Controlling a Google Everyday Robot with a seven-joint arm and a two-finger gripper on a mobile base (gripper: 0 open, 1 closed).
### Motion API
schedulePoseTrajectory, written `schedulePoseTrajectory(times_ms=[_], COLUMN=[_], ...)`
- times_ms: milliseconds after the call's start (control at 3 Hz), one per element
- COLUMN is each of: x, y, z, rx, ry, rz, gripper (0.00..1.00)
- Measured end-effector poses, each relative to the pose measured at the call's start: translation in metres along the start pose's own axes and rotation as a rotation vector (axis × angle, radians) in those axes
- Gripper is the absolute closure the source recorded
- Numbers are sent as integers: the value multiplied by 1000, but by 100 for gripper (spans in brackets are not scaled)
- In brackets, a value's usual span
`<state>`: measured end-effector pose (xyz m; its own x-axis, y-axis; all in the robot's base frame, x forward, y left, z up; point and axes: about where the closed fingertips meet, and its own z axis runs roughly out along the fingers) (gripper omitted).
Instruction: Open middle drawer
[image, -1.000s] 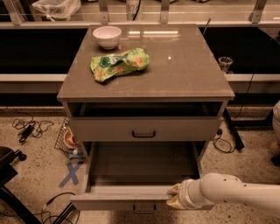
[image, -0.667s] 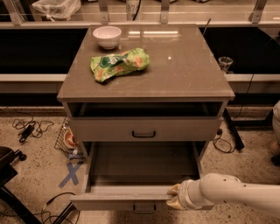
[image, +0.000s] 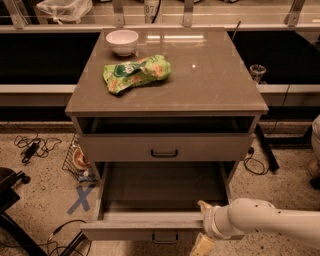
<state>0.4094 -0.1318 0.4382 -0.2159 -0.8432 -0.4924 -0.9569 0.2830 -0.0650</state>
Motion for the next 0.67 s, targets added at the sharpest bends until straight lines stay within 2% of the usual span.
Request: schedulePoseTrajectory(times_ms=[333,667], x=[-2,-12], y=[-2,-8], z=[-9,-34], rx=[7,42], ry=[18,81], rz=[-1,-18], gripper=[0,18])
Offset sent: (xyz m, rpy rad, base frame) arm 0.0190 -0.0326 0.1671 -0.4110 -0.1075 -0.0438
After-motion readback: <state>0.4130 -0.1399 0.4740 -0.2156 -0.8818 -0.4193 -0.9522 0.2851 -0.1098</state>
